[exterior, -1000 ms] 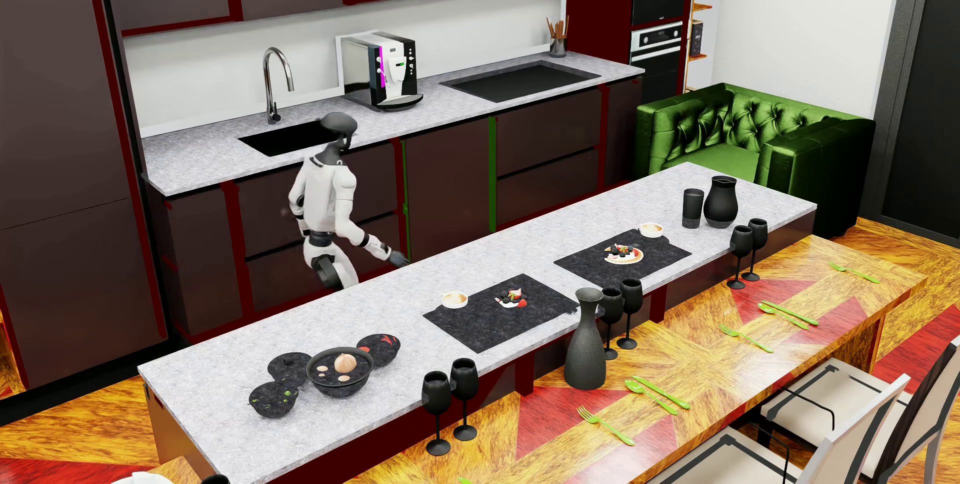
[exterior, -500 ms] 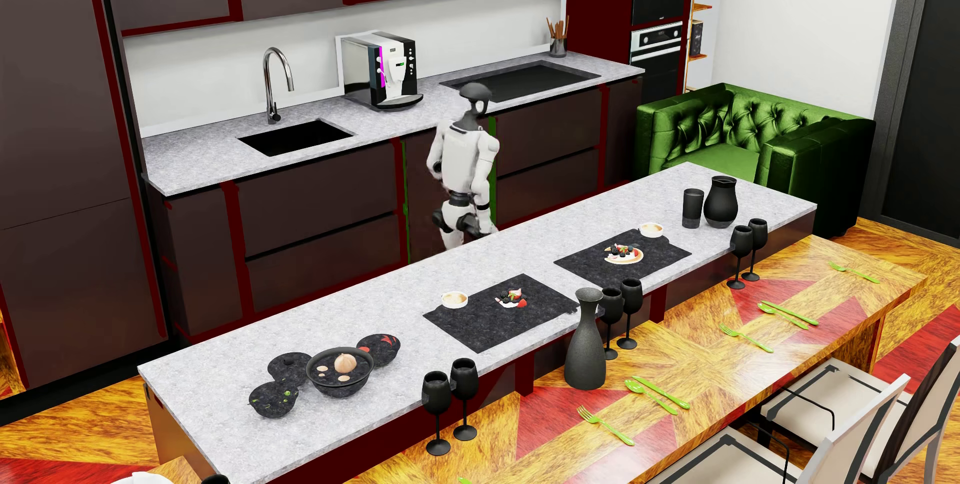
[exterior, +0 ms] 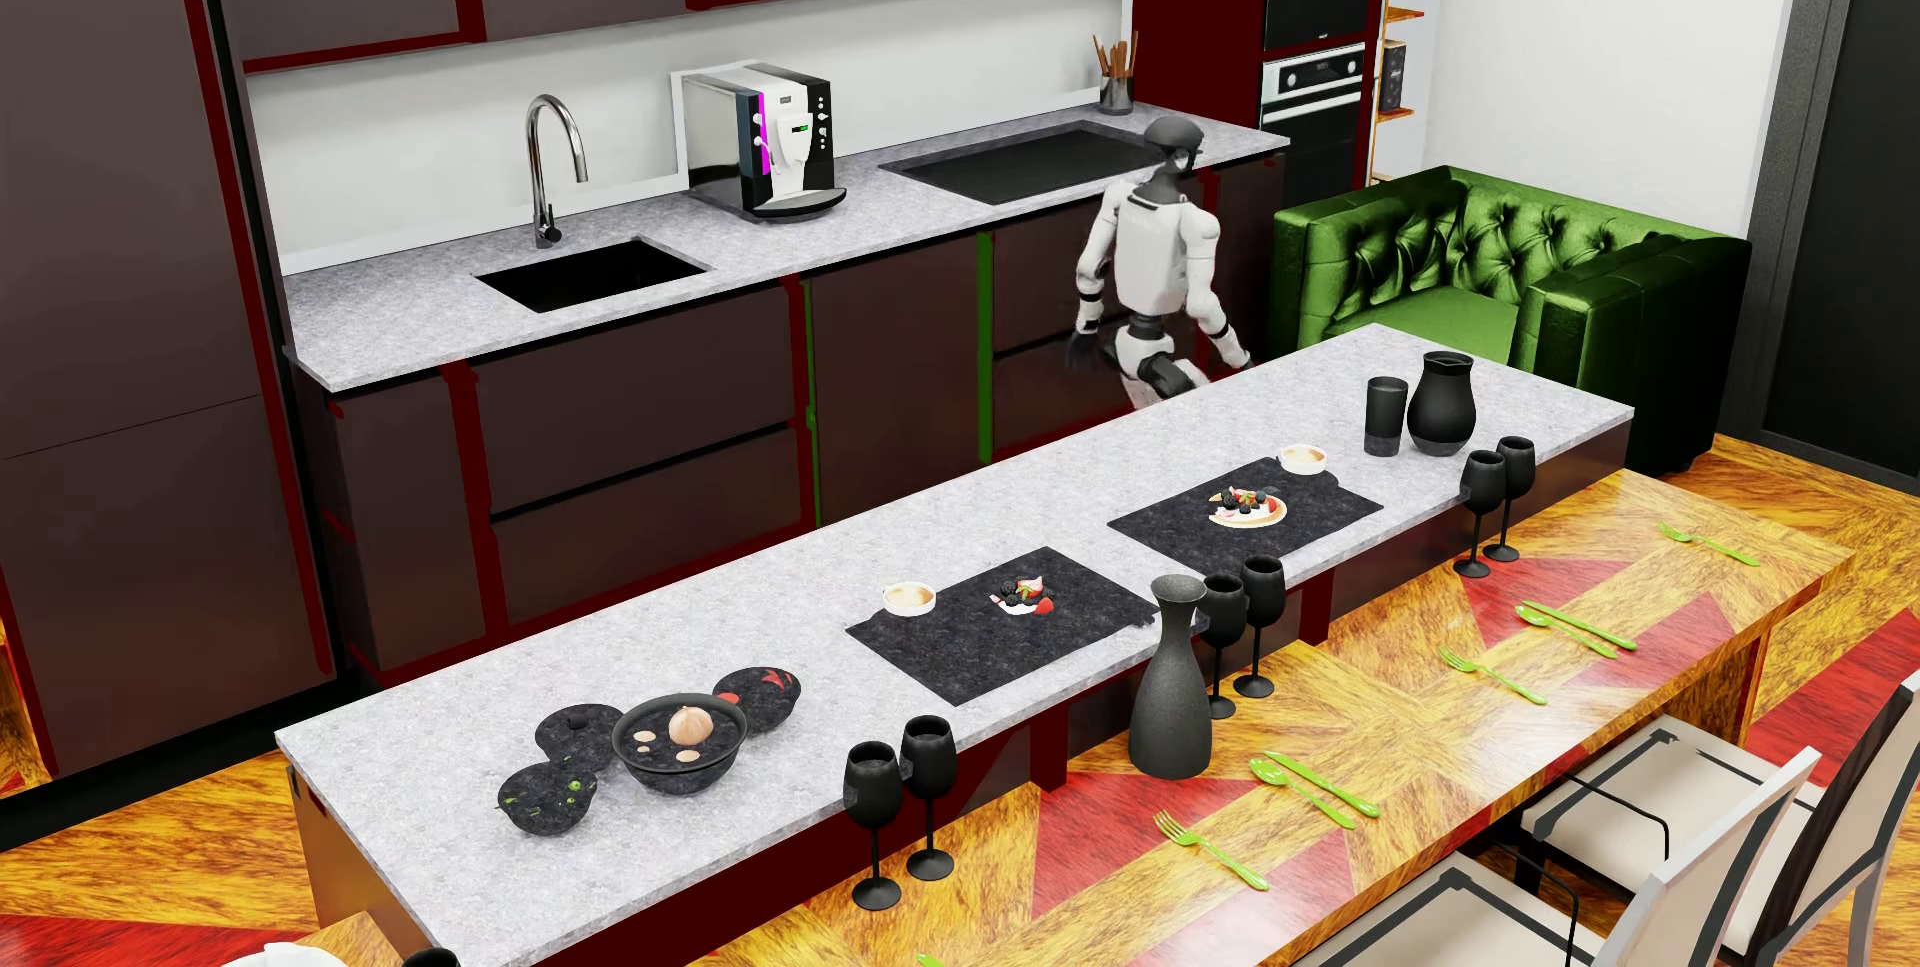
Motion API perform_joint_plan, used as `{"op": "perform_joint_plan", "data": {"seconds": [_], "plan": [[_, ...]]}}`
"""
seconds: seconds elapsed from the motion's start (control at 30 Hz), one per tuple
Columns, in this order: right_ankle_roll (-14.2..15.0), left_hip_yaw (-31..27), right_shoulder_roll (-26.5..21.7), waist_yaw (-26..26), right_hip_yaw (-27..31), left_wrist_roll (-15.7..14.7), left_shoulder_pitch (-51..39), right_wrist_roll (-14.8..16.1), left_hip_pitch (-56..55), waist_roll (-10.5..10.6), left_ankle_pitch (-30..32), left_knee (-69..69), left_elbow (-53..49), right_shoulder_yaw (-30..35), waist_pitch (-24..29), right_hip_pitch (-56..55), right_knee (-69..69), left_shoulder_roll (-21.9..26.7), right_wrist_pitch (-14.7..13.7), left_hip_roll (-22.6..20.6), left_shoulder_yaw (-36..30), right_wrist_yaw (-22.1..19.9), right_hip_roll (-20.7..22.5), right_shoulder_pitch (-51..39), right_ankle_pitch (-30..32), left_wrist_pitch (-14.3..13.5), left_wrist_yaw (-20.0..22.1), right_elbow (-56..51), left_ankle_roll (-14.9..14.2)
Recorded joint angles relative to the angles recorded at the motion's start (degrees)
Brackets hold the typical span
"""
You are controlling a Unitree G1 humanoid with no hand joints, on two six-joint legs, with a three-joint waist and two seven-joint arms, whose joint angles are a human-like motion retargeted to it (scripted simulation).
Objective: Approach the fabric armchair
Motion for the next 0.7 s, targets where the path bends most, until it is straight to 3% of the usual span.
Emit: {"op": "perform_joint_plan", "data": {"seconds": [0.07,0.1,0.13,0.17,0.2,0.23,0.27,0.3,0.33,0.37,0.4,0.47,0.5,0.53,0.57,0.6,0.63,0.7], "plan": [[-1.62,-0.89,-2.21,-1.71,-4.32,0.65,-5.08,-4.87,8.56,0.39,-4.95,-0.45,-7.09,4.83,-0.97,-7.84,-19.55,0.63,0.58,-1.49,-4.71,10.5,3.13,5.74,-3.81,-6.23,1.94,4.03,-0.33],[0.19,-0.82,-3.17,-2.45,-5.06,-1.09,-7.13,-7.28,12.33,0.74,-9.59,1.18,-10.66,5.39,-1.58,-9.81,-33.48,2.13,0.3,-1.46,-7.44,13.38,4.71,9.89,-3.0,-10.06,1.18,2.74,-0.49],[1.88,-0.63,-3.84,-3.12,-4.72,-3.49,-9.27,-8.78,16.06,1.0,-14.76,3.43,-14.6,3.36,-2.26,-10.47,-48.7,4.19,-0.61,-1.19,-10.97,14.31,5.56,15.61,-0.76,-13.25,-0.12,-0.71,-0.98],[3.17,-1.56,-3.01,-3.59,-5.59,-6.1,-11.4,-8.3,19.23,0.94,-19.0,7.35,-19.08,-1.42,-2.86,-10.45,-59.81,6.88,-1.74,-1.0,-14.98,14.14,4.49,22.67,-0.12,-15.63,-1.61,-5.51,-1.69],[-2.56,-3.02,-0.01,-4.02,-6.77,-8.46,-13.32,-5.9,21.47,0.91,-21.94,13.14,-24.57,-6.5,-3.02,-12.65,-57.85,10.22,-2.58,0.36,-17.93,13.82,3.54,28.53,9.29,-17.27,-2.63,-9.6,-2.47],[-3.58,-4.58,2.74,-4.27,-8.0,-10.4,-14.17,-4.06,21.93,1.44,-19.78,22.12,-29.81,-9.08,-2.64,-15.76,-46.93,12.54,-2.08,2.5,-18.12,13.17,2.61,30.2,18.84,-18.23,-1.59,-10.25,-2.45],[-3.23,-5.38,3.11,-4.4,-8.06,-11.69,-13.17,-6.01,20.88,2.57,-9.8,31.57,-32.55,-7.98,-1.94,-18.49,-35.28,11.55,0.37,4.29,-15.21,12.26,3.17,26.58,13.61,-18.4,3.05,-6.23,-2.55],[-2.14,-3.65,2.0,-4.35,-7.33,-12.31,-11.68,-11.65,19.01,3.75,2.03,39.86,-31.7,-3.89,-1.29,-18.87,-28.16,7.35,3.63,6.82,-11.38,12.75,4.43,19.21,8.02,-17.16,10.96,0.78,-6.37],[-1.48,-1.83,1.97,-3.9,-6.64,-12.22,-11.39,-17.17,15.78,4.77,9.14,46.15,-27.91,-0.92,-0.85,-17.42,-26.0,3.24,5.03,10.26,-9.3,14.04,5.89,11.67,4.56,-14.69,18.47,6.6,-6.7],[-0.62,-1.15,3.67,-3.32,-6.13,-11.78,-13.34,-18.3,11.37,5.63,7.04,49.9,-22.4,-2.08,-0.67,-14.92,-27.37,2.13,5.2,11.62,-10.26,13.48,7.19,4.71,3.05,-12.19,20.35,8.28,-5.98],[0.29,-1.3,6.44,-2.93,-5.7,-9.59,-15.46,-14.39,6.15,6.29,3.97,50.8,-16.58,-7.05,-0.62,-11.99,-30.43,3.77,3.6,12.05,-13.62,9.3,8.21,-0.15,2.79,-10.95,15.68,5.75,-4.49],[2.04,0.74,9.73,-2.53,-5.18,-1.14,-17.92,-2.92,-1.2,7.01,-4.0,43.1,-6.82,-12.72,-0.81,-5.55,-38.59,8.38,-5.7,17.19,-20.66,-0.46,9.2,-6.28,3.45,-8.92,2.34,-0.6,0.18],[2.77,-1.8,8.71,-2.14,-4.97,0.68,-18.98,-1.29,-4.15,7.08,-5.0,35.33,-3.57,-10.69,-0.96,-2.62,-42.34,9.12,-9.03,16.2,-21.61,-2.68,9.18,-9.04,3.71,-7.01,-1.93,-3.57,-0.09],[3.52,-7.2,6.51,-1.63,-4.63,0.91,-19.73,-2.43,-5.52,6.95,-4.44,24.37,-1.72,-7.68,-1.18,-0.3,-45.09,9.43,-10.92,13.19,-21.51,-3.37,8.85,-11.79,3.6,-5.3,-4.22,-7.08,-5.46],[4.27,-14.64,4.24,-0.95,-3.79,0.98,-19.87,-4.28,-4.67,6.66,0.17,10.08,-1.08,-5.13,-1.48,1.67,-47.59,9.86,-12.14,9.6,-21.32,-3.22,8.4,-14.43,3.39,-4.4,-5.38,-11.03,-8.14],[5.04,-21.6,2.77,-0.29,-2.56,1.42,-19.25,-4.98,-1.96,6.35,1.8,0.7,-1.37,-3.31,-1.77,2.73,-49.63,10.66,-13.27,7.41,-20.83,-2.9,8.34,-17.08,3.19,-4.04,-5.69,-14.66,-13.44],[5.63,-20.95,2.06,0.0,-1.36,1.55,-18.01,-4.13,-0.64,6.27,0.04,-0.98,-2.1,-2.01,-1.9,2.91,-50.64,11.18,-14.36,7.9,-19.29,-2.75,8.87,-19.75,3.2,-3.62,-4.82,-17.27,-12.98],[6.96,-15.69,0.6,0.5,1.44,-1.23,-16.17,-0.33,-0.42,5.79,0.33,-2.46,-1.79,-1.32,-1.88,1.64,-51.48,8.76,-14.7,8.5,-13.97,-2.53,8.84,-22.61,4.21,-1.71,-0.56,-19.43,-9.44]]}}
